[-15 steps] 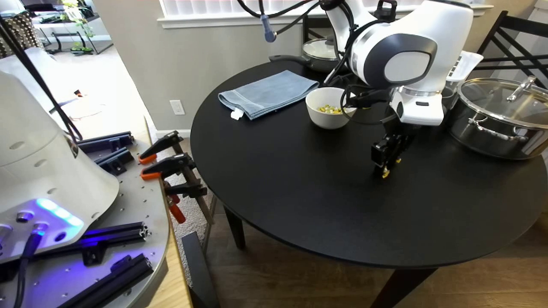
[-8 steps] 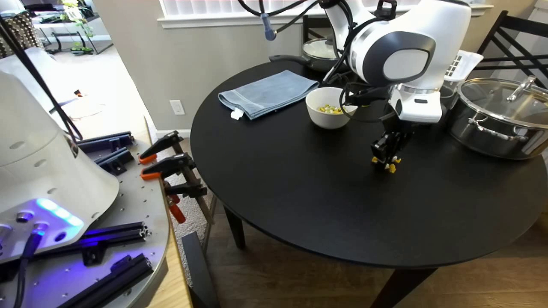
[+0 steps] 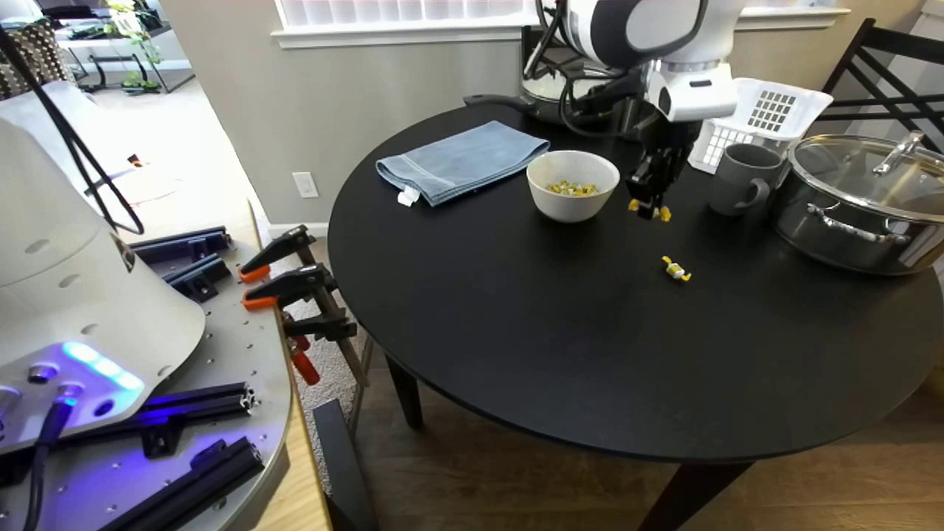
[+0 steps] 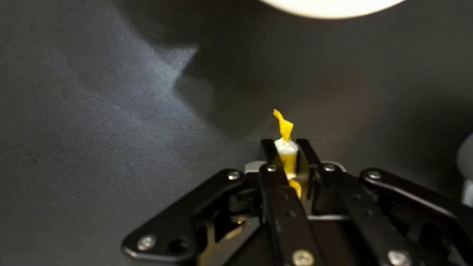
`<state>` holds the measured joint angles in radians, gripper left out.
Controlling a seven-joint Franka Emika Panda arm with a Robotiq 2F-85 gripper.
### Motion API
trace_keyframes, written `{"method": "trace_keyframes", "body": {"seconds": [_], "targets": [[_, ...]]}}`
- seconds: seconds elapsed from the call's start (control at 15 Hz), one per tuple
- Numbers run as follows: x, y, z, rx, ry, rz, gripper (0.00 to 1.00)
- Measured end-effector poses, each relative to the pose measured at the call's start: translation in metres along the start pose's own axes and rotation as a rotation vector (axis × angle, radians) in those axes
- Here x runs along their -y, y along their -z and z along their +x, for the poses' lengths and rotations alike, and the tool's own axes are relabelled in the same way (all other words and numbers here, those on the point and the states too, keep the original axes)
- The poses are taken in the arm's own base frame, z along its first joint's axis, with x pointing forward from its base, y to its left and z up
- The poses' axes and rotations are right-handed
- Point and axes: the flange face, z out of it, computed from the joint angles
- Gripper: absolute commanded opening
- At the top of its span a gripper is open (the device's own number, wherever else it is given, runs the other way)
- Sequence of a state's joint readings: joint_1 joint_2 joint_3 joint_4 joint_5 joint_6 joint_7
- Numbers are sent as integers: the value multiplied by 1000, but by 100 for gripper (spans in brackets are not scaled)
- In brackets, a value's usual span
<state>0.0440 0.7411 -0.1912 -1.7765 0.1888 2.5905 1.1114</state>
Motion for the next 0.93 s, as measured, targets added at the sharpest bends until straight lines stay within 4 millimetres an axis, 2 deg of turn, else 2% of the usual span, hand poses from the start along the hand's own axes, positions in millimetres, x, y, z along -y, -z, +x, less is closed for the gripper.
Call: {"method": "trace_keyframes", "body": {"seconds": [0.2, 0.4, 0.47, 0.53, 0.67, 0.8, 0.93], "targets": [[8, 48, -33, 17, 97, 81, 4], [8, 77, -72, 71, 214, 110, 4], [6, 81, -84, 95, 251, 99, 41], [3, 83, -94, 120, 288, 81, 42], [-4, 83, -105, 157, 343, 35, 53], [-10, 83, -106, 169, 363, 7, 66], [-15, 84, -98, 148, 370, -6, 79]]}}
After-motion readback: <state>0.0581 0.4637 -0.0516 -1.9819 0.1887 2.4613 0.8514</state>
